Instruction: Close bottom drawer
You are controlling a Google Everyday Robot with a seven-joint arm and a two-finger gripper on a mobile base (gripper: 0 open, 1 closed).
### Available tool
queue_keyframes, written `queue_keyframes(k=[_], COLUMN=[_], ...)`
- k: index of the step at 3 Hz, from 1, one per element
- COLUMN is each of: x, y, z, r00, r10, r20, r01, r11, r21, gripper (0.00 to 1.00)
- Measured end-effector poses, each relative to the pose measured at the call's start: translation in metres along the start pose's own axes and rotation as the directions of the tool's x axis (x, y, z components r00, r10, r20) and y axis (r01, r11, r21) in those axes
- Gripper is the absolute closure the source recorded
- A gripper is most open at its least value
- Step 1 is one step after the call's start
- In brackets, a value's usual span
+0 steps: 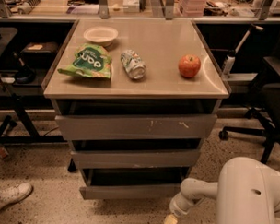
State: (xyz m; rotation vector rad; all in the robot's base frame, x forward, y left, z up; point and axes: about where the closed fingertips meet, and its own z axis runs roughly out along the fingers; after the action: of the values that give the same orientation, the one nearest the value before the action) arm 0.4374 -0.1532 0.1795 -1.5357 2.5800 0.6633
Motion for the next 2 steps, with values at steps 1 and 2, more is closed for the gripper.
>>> queue_keyframes(k=[1,2], x=[0.0000,0.0000], y=[0.0000,0.0000], z=[0.0000,0.0000], r00=[1.000,1.000], r10=[0.000,0.000], r20=[0.000,0.000], r01=[0.000,0.000], r11=[1.0000,1.0000], r21=[0.000,0.000], gripper=[0.19,0.43])
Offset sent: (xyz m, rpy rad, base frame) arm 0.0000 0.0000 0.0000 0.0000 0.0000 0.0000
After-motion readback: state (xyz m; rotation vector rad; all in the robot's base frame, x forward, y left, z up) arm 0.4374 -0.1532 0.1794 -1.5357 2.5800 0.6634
